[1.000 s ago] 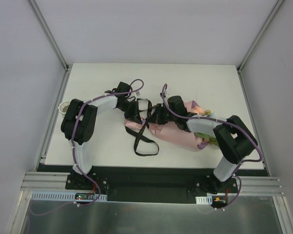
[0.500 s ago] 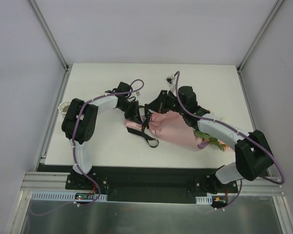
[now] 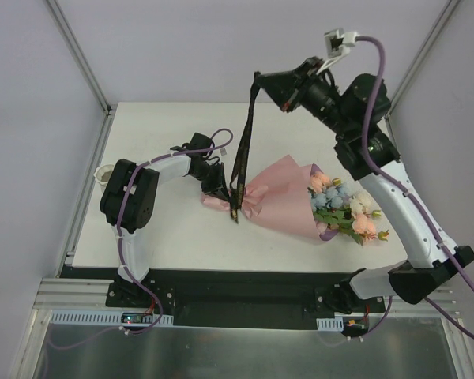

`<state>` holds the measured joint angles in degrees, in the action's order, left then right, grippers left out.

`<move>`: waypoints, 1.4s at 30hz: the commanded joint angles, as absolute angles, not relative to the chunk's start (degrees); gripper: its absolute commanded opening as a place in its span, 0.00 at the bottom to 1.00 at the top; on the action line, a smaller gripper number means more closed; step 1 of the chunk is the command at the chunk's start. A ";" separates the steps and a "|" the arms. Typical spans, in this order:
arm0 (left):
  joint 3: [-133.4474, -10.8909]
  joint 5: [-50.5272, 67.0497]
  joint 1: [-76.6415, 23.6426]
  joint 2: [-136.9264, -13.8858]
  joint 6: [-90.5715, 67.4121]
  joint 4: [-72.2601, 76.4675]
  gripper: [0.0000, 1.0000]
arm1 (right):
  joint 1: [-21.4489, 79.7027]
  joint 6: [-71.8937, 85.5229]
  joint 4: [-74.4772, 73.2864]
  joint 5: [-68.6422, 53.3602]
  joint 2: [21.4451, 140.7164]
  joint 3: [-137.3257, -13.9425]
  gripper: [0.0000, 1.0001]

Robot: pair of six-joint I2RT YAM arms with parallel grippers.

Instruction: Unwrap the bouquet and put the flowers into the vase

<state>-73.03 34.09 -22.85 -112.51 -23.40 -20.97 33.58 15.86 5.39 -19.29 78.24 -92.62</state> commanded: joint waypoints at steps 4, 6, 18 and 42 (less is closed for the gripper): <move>-73.21 30.32 -23.12 -114.70 -22.15 -23.20 0.00 | 32.17 13.36 1.67 -18.46 84.10 -117.22 0.01; -73.21 30.50 -23.12 -114.87 -22.06 -23.12 0.00 | 31.82 13.45 1.50 -18.89 86.90 -122.32 0.01; -73.21 29.80 -23.12 -114.17 -22.15 -23.12 0.00 | 26.37 17.84 6.06 -19.42 94.57 -138.00 0.01; -63.12 38.05 -23.12 -71.56 -16.00 -6.79 0.71 | 24.61 8.36 -11.52 -46.18 72.60 -89.48 0.01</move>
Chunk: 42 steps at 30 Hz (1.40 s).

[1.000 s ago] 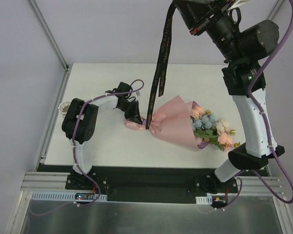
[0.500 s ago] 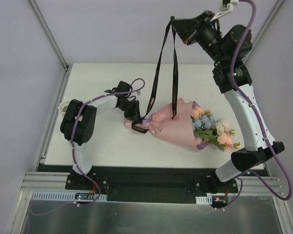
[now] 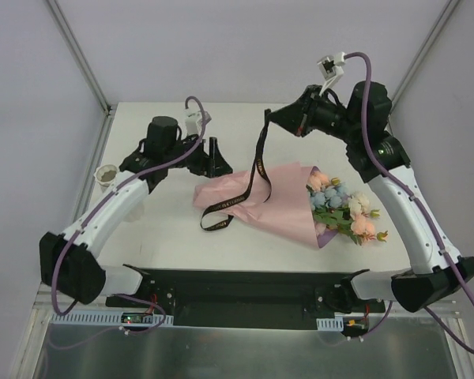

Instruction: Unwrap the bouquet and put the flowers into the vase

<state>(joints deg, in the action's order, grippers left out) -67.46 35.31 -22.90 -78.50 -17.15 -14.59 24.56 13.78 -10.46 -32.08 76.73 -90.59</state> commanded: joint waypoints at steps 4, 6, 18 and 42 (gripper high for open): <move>-57.05 44.11 -23.46 -63.66 -10.75 4.81 0.99 | 26.62 5.98 -11.16 -55.71 71.98 -88.24 0.01; -52.23 44.74 -25.12 -60.66 -4.53 12.78 0.99 | 27.86 4.23 -11.51 -59.56 71.54 -87.72 0.01; -56.24 73.99 -26.37 -62.22 0.09 21.97 0.99 | 34.45 -1.49 -14.15 -66.01 74.00 -87.54 0.01; -50.72 39.04 -35.24 -69.34 -7.55 23.73 0.47 | 47.19 16.26 11.85 2.69 63.72 -74.88 0.01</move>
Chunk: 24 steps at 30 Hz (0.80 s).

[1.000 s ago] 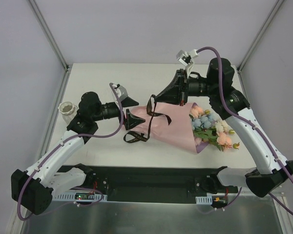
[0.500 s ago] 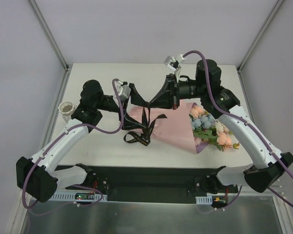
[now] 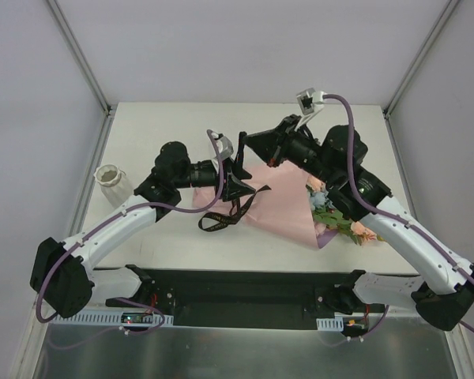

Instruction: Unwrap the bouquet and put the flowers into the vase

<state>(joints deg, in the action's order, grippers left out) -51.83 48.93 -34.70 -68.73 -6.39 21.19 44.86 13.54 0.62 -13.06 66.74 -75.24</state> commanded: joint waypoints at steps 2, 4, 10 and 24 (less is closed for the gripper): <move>-50.10 37.19 -35.24 -69.43 -8.00 24.34 0.43 | 47.99 17.22 12.22 4.39 64.25 -75.84 0.01; -50.01 36.83 -35.24 -69.61 -8.79 24.61 0.37 | 48.34 18.10 13.18 4.83 65.03 -76.73 0.01; -52.98 29.72 -35.16 -69.52 -7.22 17.86 0.00 | 49.39 18.55 15.38 6.95 64.07 -76.20 0.01; -90.51 9.50 -10.47 -77.42 -15.56 -13.36 0.00 | 48.08 5.10 -8.61 13.99 59.94 -71.29 0.89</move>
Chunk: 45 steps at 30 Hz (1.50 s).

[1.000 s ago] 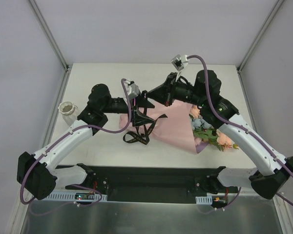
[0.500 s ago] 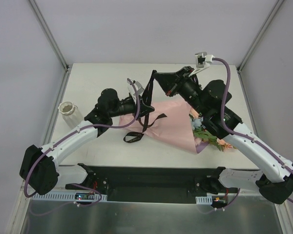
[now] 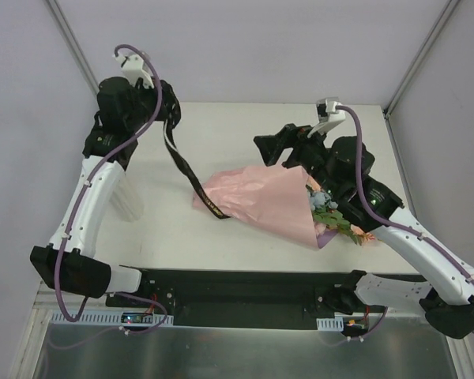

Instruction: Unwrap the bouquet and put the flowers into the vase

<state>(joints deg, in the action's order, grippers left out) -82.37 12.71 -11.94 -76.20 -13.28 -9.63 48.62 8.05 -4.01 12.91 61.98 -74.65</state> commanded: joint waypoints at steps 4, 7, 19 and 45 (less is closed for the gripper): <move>-103.14 1.77 -8.53 -82.78 -11.35 -13.36 0.00 | 48.08 5.71 -10.19 11.69 58.89 -67.33 0.88; -111.49 -1.83 -5.20 -87.97 -9.40 -14.06 0.00 | 48.08 6.50 -10.98 10.37 57.66 -65.31 0.88; -124.11 8.60 6.22 -101.24 -16.42 -18.88 0.00 | 48.08 5.27 -13.88 9.50 59.15 -65.04 0.88; -119.36 -0.62 11.86 -117.16 -11.25 -35.51 0.50 | 47.99 7.29 -23.55 2.37 55.55 -57.75 0.88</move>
